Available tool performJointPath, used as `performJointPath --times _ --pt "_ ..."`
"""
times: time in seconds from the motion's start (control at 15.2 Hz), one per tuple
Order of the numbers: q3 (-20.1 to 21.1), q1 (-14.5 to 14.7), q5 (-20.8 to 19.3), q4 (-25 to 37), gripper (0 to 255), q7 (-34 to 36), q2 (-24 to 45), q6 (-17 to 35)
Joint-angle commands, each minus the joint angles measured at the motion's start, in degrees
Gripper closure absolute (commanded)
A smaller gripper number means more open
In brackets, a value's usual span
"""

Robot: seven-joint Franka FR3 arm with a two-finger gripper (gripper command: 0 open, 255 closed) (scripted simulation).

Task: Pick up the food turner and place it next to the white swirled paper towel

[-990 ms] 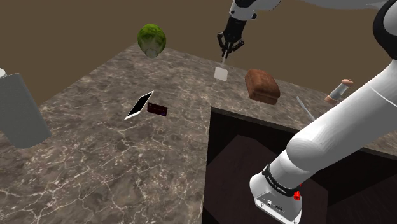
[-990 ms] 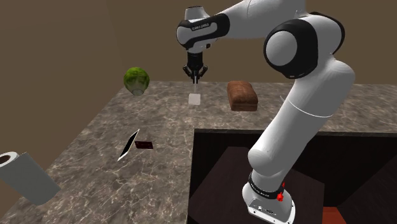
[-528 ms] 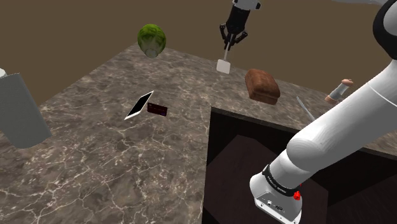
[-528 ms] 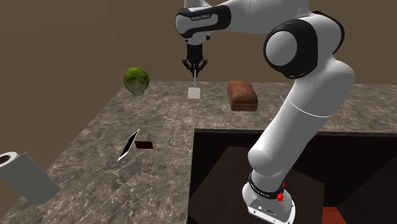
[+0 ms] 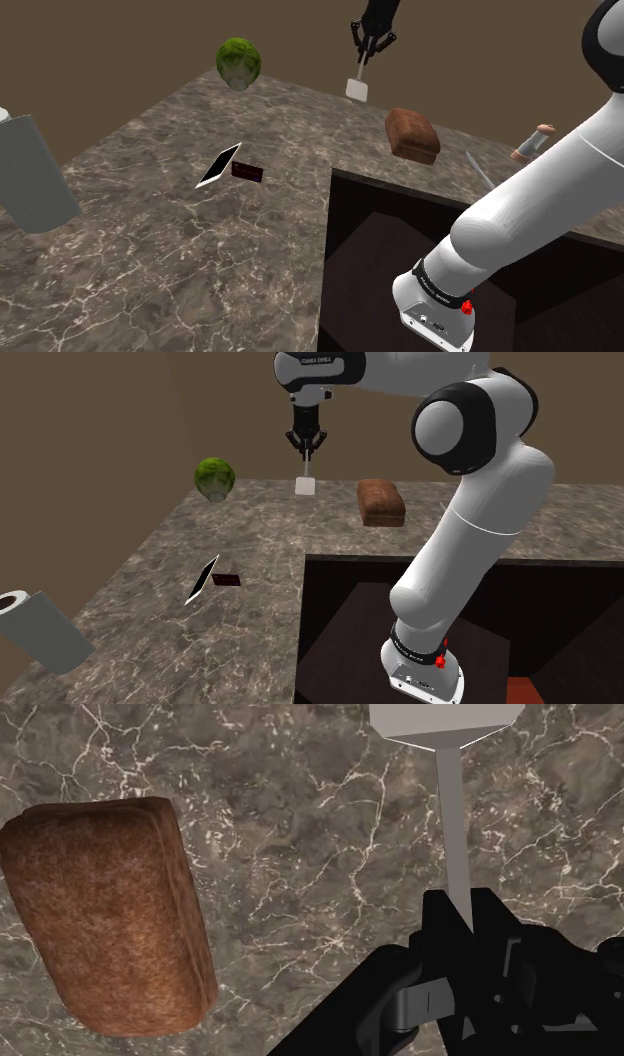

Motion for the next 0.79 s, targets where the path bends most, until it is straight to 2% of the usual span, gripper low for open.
performJointPath --times 0.0,0.73 --pt "0.01 0.01 0.02 1.59 255 -0.04 0.29 -1.33" --pt "8.79 6.52 0.52 -0.68 255 15.15 -1.98 -1.99"
